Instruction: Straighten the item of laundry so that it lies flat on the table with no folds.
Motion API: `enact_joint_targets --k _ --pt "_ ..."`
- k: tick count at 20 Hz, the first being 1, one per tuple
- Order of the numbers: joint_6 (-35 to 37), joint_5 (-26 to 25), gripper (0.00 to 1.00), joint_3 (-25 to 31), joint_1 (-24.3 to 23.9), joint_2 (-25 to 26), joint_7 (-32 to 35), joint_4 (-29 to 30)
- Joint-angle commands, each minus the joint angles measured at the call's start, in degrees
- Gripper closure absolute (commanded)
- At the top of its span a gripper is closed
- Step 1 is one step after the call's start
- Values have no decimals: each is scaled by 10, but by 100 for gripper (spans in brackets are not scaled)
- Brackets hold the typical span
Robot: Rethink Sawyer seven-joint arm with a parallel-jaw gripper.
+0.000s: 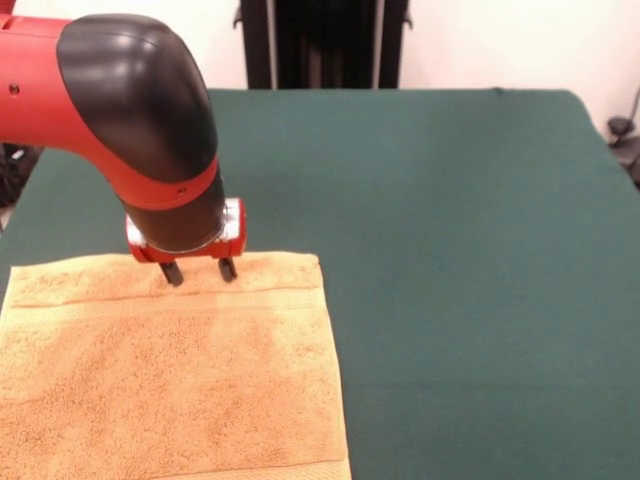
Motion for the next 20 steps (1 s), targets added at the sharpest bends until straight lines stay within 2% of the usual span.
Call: enact_joint_targets --k 1,16,20 --pt "82 4 0 -5 22 29 -41 105" --pt "86 -2 0 -2 2 36 -79 154" --pt "112 -4 0 -11 3 32 -76 162"
